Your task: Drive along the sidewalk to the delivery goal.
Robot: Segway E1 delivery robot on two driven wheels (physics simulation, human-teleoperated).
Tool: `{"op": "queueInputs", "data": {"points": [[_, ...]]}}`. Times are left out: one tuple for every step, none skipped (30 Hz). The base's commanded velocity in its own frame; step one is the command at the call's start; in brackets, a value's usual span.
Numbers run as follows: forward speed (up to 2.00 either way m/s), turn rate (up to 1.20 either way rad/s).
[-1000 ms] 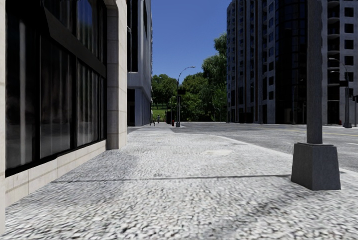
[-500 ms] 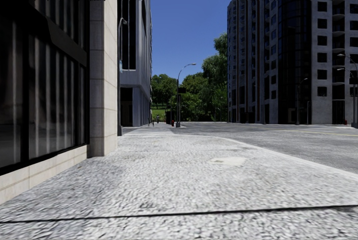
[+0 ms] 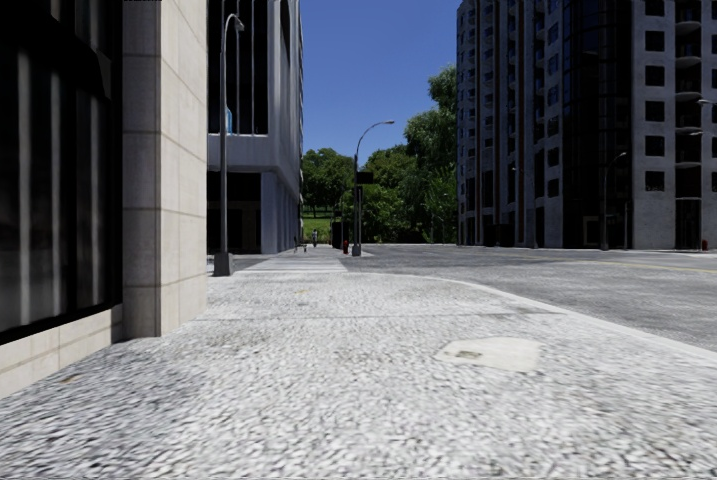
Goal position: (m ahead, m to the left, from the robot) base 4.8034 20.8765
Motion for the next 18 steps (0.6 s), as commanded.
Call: {"op": "queueInputs", "data": {"points": [[2.00,0.00],[2.00,0.00],[2.00,0.00],[2.00,0.00],[2.00,0.00],[2.00,0.00],[2.00,0.00],[2.00,0.00],[2.00,0.00],[2.00,0.00],[2.00,0.00],[2.00,0.00],[2.00,0.00],[2.00,0.00],[2.00,0.00],[2.00,0.00],[2.00,0.00],[2.00,0.00]]}}
